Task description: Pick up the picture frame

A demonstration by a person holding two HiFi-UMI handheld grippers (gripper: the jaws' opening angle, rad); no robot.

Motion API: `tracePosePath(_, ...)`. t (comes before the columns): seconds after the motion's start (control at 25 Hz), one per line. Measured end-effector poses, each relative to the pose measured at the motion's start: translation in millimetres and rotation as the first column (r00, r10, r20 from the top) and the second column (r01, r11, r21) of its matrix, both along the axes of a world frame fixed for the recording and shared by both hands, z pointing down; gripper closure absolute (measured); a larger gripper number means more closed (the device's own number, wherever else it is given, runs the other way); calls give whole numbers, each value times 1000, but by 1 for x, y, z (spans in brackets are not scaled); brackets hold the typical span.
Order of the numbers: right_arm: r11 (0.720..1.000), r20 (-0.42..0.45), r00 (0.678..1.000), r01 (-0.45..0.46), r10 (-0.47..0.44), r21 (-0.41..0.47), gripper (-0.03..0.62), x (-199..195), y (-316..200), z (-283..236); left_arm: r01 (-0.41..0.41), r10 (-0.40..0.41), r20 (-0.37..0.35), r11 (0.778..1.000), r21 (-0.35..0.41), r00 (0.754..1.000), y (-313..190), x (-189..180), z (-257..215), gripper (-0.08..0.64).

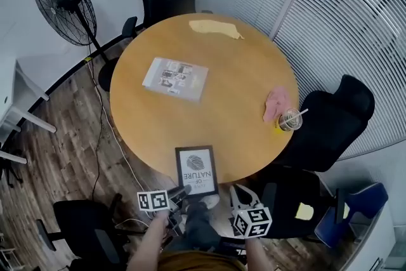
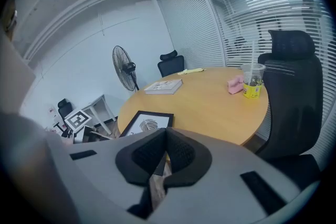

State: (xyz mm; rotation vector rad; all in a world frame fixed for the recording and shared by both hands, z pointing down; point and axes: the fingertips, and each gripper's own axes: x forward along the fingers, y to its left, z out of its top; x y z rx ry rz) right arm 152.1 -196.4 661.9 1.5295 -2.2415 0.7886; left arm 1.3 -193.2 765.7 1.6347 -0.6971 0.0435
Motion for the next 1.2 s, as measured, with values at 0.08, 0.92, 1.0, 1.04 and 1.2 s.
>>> tracePosePath(0.08,1000,-3,1000,-5,5,10,580,-1,2,-5,-20,20,13,1000,21,1000,-3,1,-7,489)
tracePosePath(0.92,995,-6,998,-68,69,77,580,15,48,-40,-6,-4,71,989,147,997,-6,9,-51,506)
tracePosePath(1.0,994,-3,997,-75,76,82,580,15,52,-42,-10,-2,80,987,159,997,-4,10,-56,506)
tracePosePath(1.04,993,0,997,-78,78,85,580,15,54,-43,-12,-3,89,985,171,996,-4,9,-60,506)
tracePosePath(1.2,991,3,997,-82,82,103,580,15,59,-49,-15,-11,117,976,217,993,-5,5,-72,506)
